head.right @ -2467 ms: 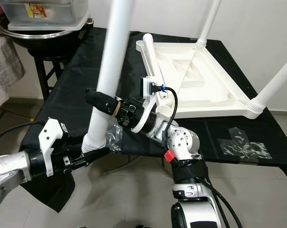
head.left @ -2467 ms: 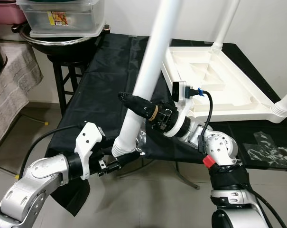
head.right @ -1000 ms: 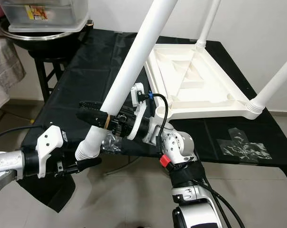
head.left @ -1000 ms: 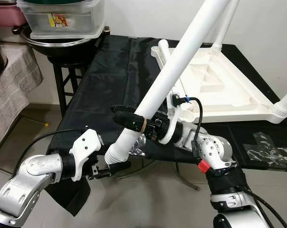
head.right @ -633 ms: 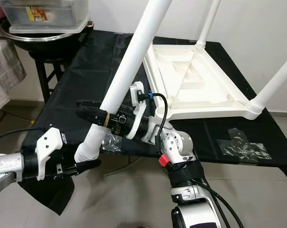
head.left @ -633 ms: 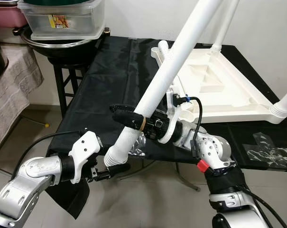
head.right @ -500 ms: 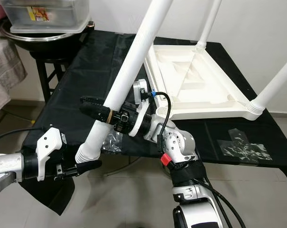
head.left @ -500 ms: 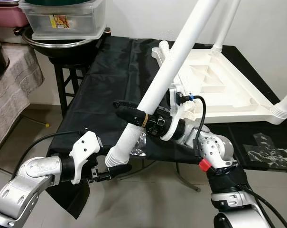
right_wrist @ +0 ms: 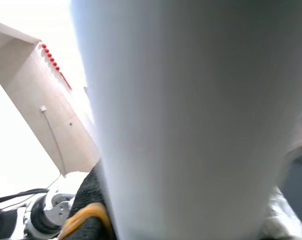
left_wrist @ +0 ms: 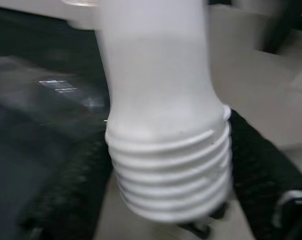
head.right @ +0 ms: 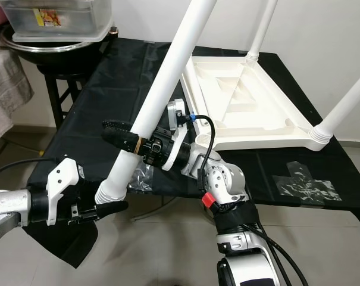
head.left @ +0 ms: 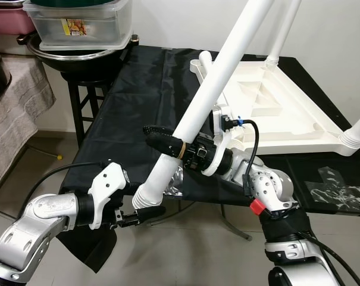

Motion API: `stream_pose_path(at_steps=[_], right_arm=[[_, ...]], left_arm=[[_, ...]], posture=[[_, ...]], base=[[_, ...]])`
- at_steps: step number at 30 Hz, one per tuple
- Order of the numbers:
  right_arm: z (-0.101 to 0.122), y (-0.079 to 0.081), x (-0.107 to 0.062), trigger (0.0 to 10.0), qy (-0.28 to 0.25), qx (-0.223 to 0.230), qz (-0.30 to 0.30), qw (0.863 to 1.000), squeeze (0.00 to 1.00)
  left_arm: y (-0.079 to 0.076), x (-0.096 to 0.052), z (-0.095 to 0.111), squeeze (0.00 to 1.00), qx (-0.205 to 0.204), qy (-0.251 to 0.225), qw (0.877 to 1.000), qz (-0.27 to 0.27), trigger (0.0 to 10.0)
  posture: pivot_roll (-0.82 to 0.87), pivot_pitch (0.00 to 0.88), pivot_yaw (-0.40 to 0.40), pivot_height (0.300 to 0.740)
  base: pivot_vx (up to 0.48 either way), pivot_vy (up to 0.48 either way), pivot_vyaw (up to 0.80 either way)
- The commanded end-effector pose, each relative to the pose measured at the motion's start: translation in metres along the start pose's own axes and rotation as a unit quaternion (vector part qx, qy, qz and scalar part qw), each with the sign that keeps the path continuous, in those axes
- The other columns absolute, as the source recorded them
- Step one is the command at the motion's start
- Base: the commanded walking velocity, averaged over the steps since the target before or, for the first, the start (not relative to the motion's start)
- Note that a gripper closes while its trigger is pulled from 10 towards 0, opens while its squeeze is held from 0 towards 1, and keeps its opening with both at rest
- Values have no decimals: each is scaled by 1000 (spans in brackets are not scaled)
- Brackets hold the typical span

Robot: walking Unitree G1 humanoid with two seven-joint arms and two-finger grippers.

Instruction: Building children table

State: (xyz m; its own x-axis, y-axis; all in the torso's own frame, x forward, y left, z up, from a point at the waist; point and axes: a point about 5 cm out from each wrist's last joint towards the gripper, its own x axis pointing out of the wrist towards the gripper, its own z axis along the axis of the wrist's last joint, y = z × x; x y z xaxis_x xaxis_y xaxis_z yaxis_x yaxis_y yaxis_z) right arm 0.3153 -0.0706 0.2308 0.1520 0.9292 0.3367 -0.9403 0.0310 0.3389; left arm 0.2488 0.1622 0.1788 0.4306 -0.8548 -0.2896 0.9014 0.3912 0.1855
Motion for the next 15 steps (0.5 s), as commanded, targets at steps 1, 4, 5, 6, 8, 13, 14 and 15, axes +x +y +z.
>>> stream_pose_path(at_steps=[1,4,5,6,8,13,14,15], right_arm=[[2,2,4,0,-7,7,13,1000,0],[5,1,4,0,-13,9,12,1000,0],[6,1,5,0,-15,7,13,1000,0],[6,1,5,0,-15,7,13,1000,0],[9,0,4,0,-18,4,12,1000,0],[15,-6,1,0,-16,-12,-5,1000,0],[17,-7,0,0,-17,-15,-9,1000,0],[17,-7,0,0,-17,-15,-9,1000,0]], left_arm=[[1,-1,-2,1000,-14,12,1000,6,10000],[2,-1,-2,1000,-16,10,1000,13,10000],[3,-2,-2,1000,-13,13,1000,15,10000],[3,-2,-2,1000,-13,13,1000,15,10000],[5,-4,-4,1000,-5,18,1000,21,10000],[18,-10,-8,0,-2,29,998,63,10000],[21,-12,-10,0,-3,31,997,75,10000],[21,-12,-10,0,-3,31,997,75,10000]], posture=[[92,106,-61,740],[93,104,-60,740],[94,102,-59,740],[94,102,-59,740],[92,102,-59,740],[95,95,-62,740],[96,93,-60,740],[96,93,-60,740]], base=[[0,0,0],[0,0,0],[0,0,0],[0,0,0],[0,0,0],[0,0,0],[0,0,0],[0,0,0]])
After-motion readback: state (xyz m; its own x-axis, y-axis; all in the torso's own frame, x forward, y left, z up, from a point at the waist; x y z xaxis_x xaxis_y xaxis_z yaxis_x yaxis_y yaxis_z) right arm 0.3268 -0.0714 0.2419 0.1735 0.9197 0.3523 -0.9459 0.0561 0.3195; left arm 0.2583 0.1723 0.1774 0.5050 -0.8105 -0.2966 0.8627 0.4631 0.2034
